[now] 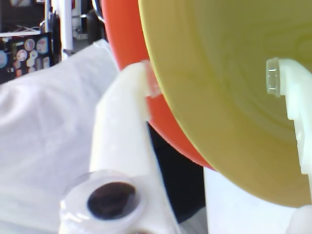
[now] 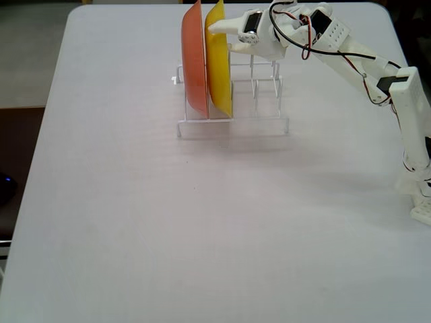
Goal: Could you take three plates?
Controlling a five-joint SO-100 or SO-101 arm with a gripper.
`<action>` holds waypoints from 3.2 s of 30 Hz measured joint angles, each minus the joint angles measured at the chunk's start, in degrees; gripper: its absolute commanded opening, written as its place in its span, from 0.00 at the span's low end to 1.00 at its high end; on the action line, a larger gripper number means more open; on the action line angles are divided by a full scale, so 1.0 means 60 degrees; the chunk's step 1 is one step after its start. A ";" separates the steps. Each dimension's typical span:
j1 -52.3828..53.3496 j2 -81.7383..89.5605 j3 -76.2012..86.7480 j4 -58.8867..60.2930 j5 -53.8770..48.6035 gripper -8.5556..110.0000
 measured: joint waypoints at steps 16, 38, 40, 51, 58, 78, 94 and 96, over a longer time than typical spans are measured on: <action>0.0146 0.0483 -0.0996 0.0220 -0.0293 0.07; -0.0396 0.8584 0.4028 0.0601 0.0601 0.07; -0.0776 0.8979 0.4307 0.0601 0.0674 0.07; -0.3911 0.9858 0.5420 -0.1187 0.0645 0.07; -0.6182 0.9814 0.5522 -0.3589 -0.0073 0.07; -0.7837 0.8892 0.5522 -0.6431 -0.0981 0.07; -0.7837 0.8892 0.5640 -0.6431 -0.1084 0.07; -0.7793 0.8892 0.5640 -0.6431 -0.1099 0.07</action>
